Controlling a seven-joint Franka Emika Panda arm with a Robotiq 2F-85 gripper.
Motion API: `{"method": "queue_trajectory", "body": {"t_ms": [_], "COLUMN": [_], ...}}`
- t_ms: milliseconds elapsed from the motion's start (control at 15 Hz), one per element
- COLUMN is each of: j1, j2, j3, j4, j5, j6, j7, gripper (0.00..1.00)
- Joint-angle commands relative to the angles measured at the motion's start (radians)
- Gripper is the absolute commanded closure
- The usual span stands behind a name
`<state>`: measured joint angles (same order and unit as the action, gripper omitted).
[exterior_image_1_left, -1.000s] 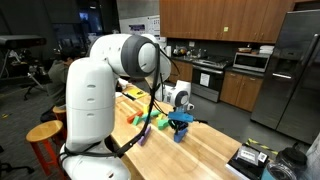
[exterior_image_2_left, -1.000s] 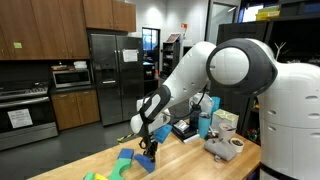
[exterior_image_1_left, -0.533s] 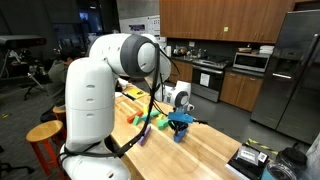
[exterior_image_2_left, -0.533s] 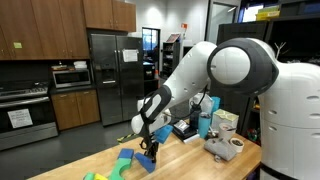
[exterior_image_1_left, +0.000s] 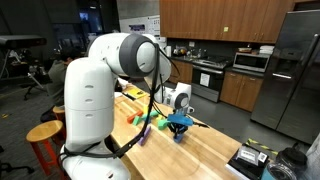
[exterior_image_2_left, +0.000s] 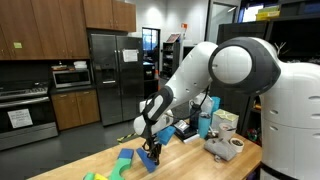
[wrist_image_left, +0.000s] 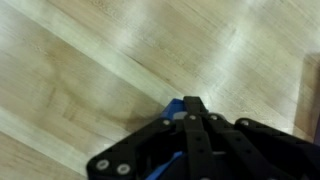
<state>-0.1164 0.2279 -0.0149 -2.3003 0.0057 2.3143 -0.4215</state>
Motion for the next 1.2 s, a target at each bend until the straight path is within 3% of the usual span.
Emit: {"method": "queue_trajectory", "body": {"t_ms": [0, 1133], "j1": [-0.014, -0.038], "j2": [0.008, 0.039], "j3": [-0.006, -0.009], "j4": [-0.029, -0.049], "j5": [0.017, 0.019], "j6": [0.021, 0.043], "j7": [-0.025, -0.028], "gripper": [1.0, 1.0]}}
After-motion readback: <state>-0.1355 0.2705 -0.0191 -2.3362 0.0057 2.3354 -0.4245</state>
